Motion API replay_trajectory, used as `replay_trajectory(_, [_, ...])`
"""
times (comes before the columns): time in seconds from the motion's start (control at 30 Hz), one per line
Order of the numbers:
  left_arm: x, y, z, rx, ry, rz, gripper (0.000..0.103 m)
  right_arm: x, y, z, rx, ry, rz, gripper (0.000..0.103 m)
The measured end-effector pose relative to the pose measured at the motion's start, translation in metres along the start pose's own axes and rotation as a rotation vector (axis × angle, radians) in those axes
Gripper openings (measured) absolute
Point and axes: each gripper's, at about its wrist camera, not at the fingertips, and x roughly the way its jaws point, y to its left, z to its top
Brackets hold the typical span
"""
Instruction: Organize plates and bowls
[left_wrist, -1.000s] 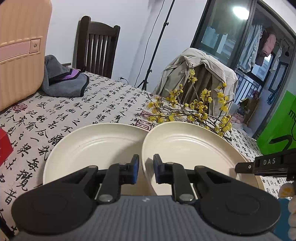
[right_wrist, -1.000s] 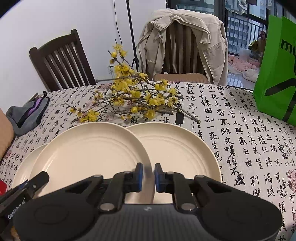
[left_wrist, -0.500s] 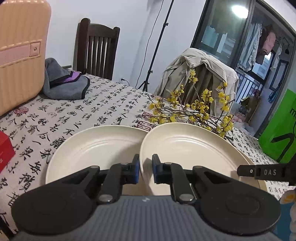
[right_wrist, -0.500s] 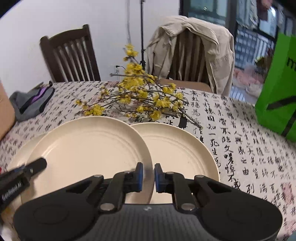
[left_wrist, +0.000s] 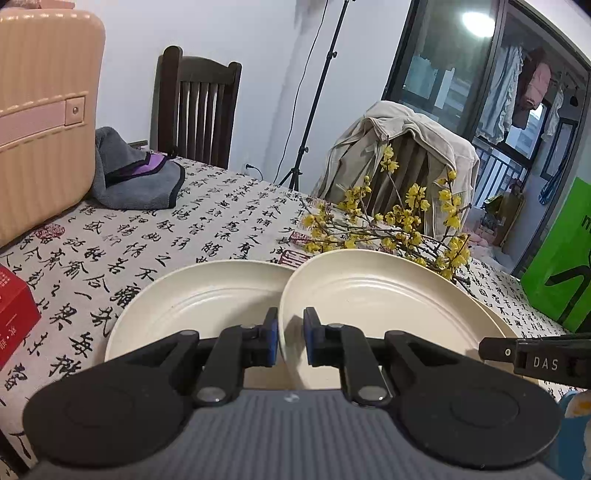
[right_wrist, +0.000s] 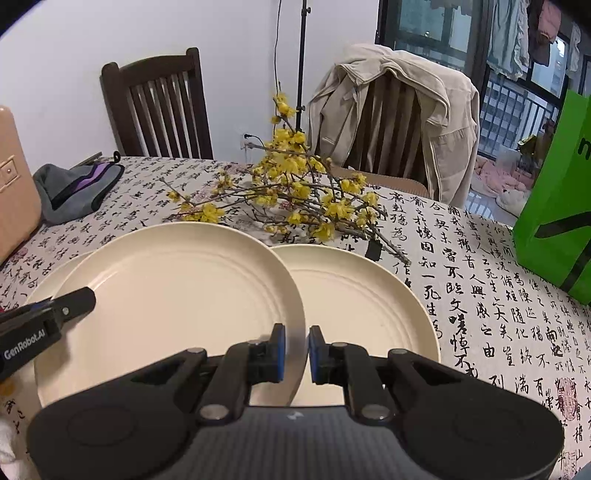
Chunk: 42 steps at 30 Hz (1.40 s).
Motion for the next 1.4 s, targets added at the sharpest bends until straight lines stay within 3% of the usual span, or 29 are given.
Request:
replay_trajectory(0.53, [-0.019, -0.001, 0.009, -0.002, -0.055, -0.009, 0.014, -0.022, 0.000, -0.002, -0.006, -0.081, 0.033, 0.013])
replay_trajectory(1.4, [-0.069, -0.025, 0.019, 0.054, -0.185, -0.073, 0.014, -0.091, -0.020, -0.035, 0.100, -0.354, 0.028, 0.011])
